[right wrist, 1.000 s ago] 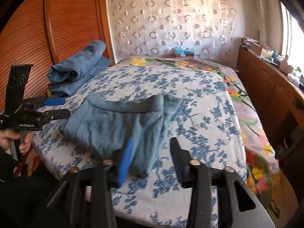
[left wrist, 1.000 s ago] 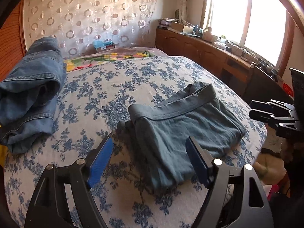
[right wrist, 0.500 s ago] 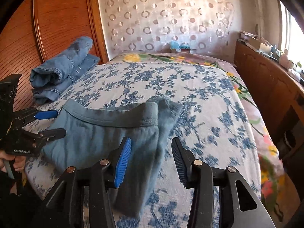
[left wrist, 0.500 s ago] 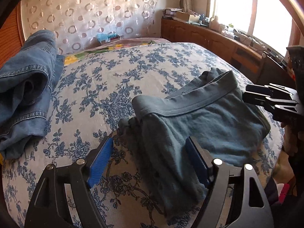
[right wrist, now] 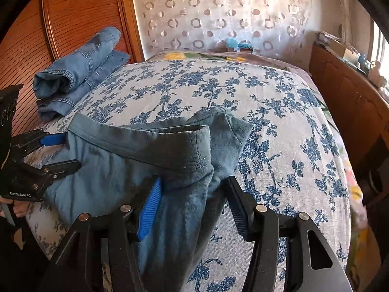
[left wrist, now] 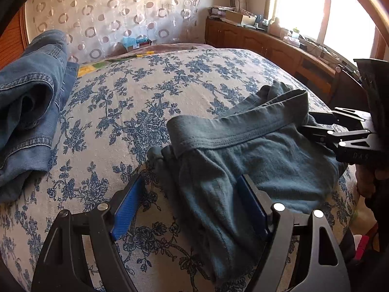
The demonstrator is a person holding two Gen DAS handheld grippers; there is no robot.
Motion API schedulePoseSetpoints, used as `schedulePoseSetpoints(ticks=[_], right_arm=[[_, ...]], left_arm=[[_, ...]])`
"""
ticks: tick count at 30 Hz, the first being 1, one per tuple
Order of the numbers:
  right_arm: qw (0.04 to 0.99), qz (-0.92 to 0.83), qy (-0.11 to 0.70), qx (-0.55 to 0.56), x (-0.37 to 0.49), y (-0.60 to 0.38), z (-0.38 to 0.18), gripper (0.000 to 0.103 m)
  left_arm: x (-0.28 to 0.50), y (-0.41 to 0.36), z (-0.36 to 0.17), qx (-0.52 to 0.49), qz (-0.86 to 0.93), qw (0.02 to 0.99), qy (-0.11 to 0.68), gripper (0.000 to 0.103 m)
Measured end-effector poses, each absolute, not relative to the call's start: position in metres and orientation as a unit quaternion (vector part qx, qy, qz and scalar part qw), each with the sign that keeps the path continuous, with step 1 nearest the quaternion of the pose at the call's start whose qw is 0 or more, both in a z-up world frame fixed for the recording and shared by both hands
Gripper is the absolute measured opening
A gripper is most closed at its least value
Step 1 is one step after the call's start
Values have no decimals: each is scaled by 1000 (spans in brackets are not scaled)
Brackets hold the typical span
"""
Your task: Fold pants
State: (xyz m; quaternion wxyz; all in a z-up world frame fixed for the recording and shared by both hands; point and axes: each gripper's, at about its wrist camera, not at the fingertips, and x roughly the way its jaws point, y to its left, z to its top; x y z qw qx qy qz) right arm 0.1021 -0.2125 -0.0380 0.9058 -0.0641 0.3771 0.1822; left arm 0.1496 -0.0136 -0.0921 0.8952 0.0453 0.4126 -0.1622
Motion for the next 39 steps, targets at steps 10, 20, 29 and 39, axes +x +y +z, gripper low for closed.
schedulePoseSetpoints(ticks=[10, 20, 29, 39], right_arm=[[908, 157, 383, -63, 105, -208, -41, 73], [905, 187, 378, -60, 105, -212, -24, 38], [909, 200, 359, -63, 107, -216, -11, 38], [899, 210, 374, -93, 119, -205, -16, 37]], left_arm=[[149, -14, -92, 45, -161, 896, 411, 79], [148, -13, -92, 43, -161, 897, 411, 79], [147, -7, -89, 25, -168, 897, 409, 79], [163, -2, -70, 24, -181, 903, 389, 57]])
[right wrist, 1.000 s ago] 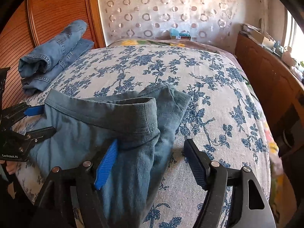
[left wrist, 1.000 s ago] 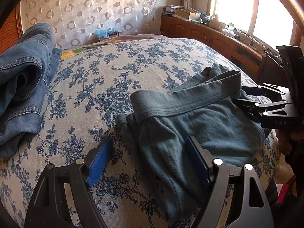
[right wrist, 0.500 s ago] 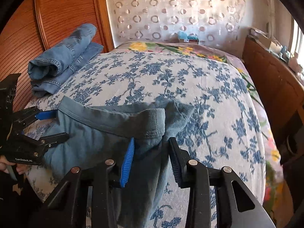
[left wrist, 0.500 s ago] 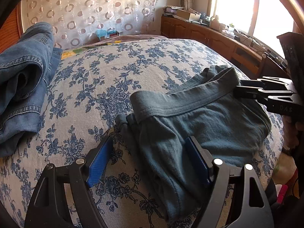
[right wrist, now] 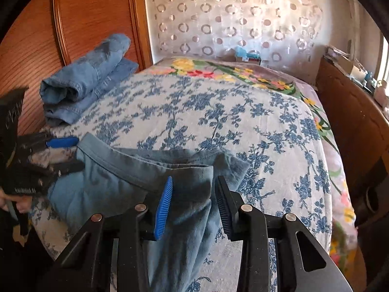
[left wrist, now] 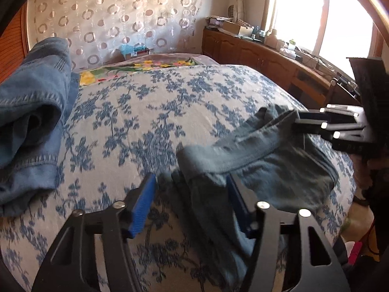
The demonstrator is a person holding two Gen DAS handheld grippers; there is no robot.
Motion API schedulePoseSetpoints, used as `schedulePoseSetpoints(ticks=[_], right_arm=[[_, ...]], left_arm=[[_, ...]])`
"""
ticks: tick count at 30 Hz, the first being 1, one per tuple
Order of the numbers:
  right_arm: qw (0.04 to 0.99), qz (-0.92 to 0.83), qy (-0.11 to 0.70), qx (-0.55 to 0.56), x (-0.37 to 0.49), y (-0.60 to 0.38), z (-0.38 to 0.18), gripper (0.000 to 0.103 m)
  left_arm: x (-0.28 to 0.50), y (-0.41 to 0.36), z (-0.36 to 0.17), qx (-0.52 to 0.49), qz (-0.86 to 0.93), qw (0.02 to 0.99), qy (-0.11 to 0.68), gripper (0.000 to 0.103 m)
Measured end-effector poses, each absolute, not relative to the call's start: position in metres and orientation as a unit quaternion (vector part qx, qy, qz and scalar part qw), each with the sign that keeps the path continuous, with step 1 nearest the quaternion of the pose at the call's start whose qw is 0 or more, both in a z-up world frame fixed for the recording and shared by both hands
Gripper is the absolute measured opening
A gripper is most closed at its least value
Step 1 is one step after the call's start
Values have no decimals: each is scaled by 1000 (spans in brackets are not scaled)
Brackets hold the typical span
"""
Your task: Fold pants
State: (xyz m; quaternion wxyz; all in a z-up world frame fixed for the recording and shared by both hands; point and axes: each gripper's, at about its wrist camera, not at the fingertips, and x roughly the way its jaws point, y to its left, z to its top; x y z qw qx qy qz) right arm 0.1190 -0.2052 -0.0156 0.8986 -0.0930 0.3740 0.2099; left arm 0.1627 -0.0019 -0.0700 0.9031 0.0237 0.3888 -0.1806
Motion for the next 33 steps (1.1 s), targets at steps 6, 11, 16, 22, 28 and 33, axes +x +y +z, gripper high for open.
schedulePoseSetpoints(ticks=[6, 11, 16, 22, 28, 33], right_arm=[[901, 227, 360, -85, 123, -207, -9, 14], [924, 223, 302, -72, 115, -210, 13, 14], [918, 205, 329, -87, 139, -200, -3, 14], [910, 196, 352, -99, 137, -189, -11, 25], [914, 203, 345, -75, 95, -210, -3, 38], [908, 210, 358, -63, 57, -225, -12, 41]], left_arm=[[180, -6, -71, 11, -202, 894, 400, 22], [166, -5, -48, -1, -192, 918, 348, 12], [184, -4, -51, 8, -178, 915, 362, 12], [178, -1, -60, 17, -175, 906, 385, 27], [138, 16, -59, 4, -179, 906, 384, 48], [101, 21, -63, 0, -192, 905, 379, 48]])
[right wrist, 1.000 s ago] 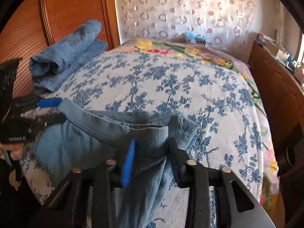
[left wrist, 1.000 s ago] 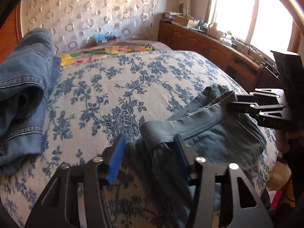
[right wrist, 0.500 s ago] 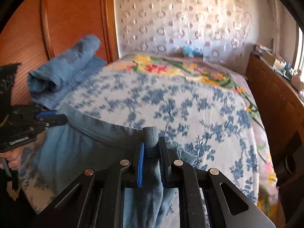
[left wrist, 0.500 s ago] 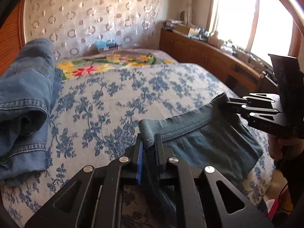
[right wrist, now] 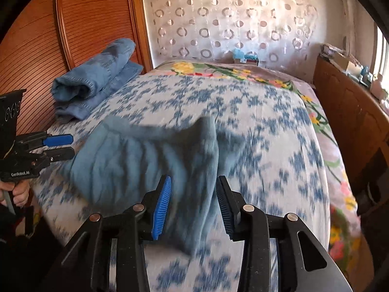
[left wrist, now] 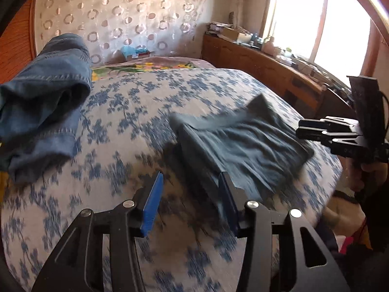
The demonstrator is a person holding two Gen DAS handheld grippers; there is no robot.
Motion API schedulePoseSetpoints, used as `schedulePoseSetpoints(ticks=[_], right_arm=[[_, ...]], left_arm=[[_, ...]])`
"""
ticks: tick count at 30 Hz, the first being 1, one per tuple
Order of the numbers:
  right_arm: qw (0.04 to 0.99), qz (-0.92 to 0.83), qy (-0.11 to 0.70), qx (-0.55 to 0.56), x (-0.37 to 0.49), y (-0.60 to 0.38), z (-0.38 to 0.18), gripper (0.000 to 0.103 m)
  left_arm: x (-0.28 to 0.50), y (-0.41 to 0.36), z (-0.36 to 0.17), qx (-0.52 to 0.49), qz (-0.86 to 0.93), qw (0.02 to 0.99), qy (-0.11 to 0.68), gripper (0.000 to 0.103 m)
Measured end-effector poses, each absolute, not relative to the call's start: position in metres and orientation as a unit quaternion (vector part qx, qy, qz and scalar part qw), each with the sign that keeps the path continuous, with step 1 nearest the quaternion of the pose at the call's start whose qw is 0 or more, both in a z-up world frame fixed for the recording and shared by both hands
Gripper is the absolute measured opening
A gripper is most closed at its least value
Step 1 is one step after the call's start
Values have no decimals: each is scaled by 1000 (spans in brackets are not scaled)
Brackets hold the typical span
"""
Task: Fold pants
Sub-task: 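Grasp the shorts edge again with both grippers and smooth it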
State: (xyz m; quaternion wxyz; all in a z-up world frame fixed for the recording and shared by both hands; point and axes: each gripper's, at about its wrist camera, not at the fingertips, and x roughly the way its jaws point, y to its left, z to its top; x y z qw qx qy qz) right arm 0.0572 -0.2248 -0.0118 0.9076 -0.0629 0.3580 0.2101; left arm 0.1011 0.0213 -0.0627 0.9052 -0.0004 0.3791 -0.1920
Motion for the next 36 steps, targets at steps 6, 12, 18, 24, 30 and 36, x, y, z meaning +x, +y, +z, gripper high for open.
schedulePoseSetpoints(ticks=[6, 12, 18, 24, 30, 36], right_arm=[[904, 207, 372, -48, 33, -240, -20, 42], [897, 221, 382, -21, 37, -249, -28, 38], [901, 225, 371, -1, 37, -264, -25, 10], [899, 225, 375, 3, 33, -269, -25, 10], [904, 222, 364, -12, 29, -264, -13, 15], [914, 196, 354, -28, 40, -261, -8, 41]], left_arm=[[93, 10, -74, 15, -212, 894, 395, 38], [97, 3, -82, 20, -221, 888, 404, 19], [92, 15, -74, 14, -205, 900, 384, 6], [91, 24, -83, 1, -207, 891, 405, 4], [87, 24, -73, 1, -209, 894, 396, 14], [95, 20, -62, 22, -197, 902, 383, 51]])
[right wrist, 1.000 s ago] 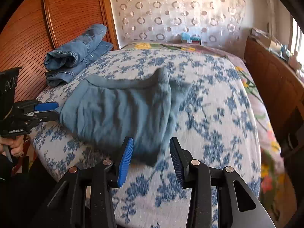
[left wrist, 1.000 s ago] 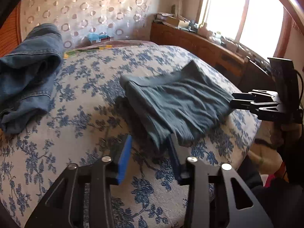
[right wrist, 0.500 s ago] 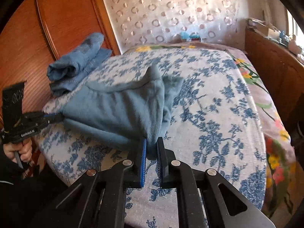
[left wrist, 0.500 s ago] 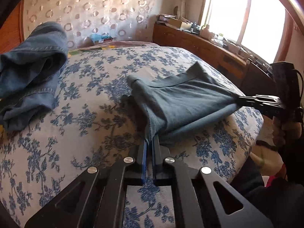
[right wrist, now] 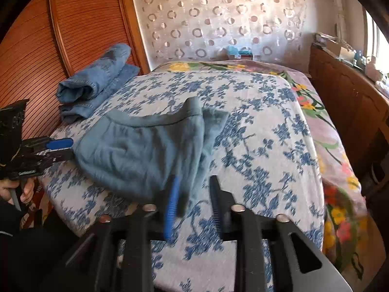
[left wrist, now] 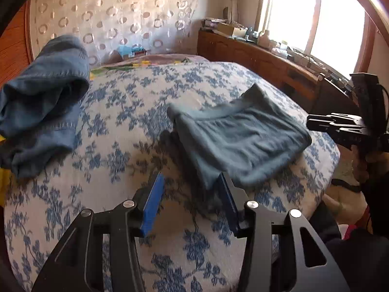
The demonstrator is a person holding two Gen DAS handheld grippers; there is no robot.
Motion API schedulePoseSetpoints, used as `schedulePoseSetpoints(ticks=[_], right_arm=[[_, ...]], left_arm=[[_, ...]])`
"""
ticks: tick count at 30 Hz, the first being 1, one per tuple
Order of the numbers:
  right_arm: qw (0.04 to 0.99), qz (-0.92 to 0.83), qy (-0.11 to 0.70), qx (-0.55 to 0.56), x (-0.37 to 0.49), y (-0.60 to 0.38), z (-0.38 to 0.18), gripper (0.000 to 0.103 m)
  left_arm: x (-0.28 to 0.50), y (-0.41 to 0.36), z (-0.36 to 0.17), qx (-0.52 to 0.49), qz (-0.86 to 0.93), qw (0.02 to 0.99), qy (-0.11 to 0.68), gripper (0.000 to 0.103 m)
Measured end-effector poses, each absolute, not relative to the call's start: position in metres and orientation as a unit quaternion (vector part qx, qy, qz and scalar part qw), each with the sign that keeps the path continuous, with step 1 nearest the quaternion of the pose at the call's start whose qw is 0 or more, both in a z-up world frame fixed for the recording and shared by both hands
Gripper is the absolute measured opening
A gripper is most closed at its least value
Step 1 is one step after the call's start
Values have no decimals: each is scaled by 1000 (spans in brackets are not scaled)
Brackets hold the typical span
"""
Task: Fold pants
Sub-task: 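Grasp the shorts edge again with both grippers and smooth it, then close both grippers on the edge of the folded grey-blue shorts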
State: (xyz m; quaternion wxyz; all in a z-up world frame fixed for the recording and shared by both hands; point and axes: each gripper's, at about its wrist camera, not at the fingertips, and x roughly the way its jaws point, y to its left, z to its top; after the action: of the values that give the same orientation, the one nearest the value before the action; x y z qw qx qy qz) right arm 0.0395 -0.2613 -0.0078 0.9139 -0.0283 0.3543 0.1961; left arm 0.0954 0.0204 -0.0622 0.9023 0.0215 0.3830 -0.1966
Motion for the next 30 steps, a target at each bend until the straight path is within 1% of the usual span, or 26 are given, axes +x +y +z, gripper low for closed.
schedulePoseSetpoints(ticks=[1, 3, 6, 7, 18, 19, 24, 26, 27, 30], right_arm=[[915, 193, 352, -29, 43, -260, -7, 44], [918, 189, 348, -27, 51, -257, -7, 54], [920, 185, 346, -27, 65, -250, -9, 64], [920, 184, 344, -28, 70, -247, -11, 65], [906, 177, 383, -30, 126, -228, -31, 66], [904, 177, 388, -30, 129, -226, -33, 66], [900, 180, 395, -26, 138, -223, -37, 66], [901, 181, 394, -25, 141, -223, -38, 66], [901, 181, 393, -26, 141, -223, -37, 66], [902, 181, 391, -29, 143, -222, -39, 66]], left_arm=[[99, 20, -60, 19, -196, 903, 382, 54], [105, 19, -56, 15, -193, 906, 377, 79], [119, 15, -56, 13, -192, 905, 380, 81], [124, 13, -56, 14, -190, 905, 381, 81], [160, 10, -72, 6, -172, 896, 410, 81], [161, 9, -74, 7, -173, 895, 412, 80], [168, 8, -80, 1, -174, 888, 424, 62], [168, 7, -81, -1, -177, 887, 427, 58], [168, 7, -82, -2, -180, 886, 427, 52], [169, 4, -85, 0, -183, 885, 428, 49]])
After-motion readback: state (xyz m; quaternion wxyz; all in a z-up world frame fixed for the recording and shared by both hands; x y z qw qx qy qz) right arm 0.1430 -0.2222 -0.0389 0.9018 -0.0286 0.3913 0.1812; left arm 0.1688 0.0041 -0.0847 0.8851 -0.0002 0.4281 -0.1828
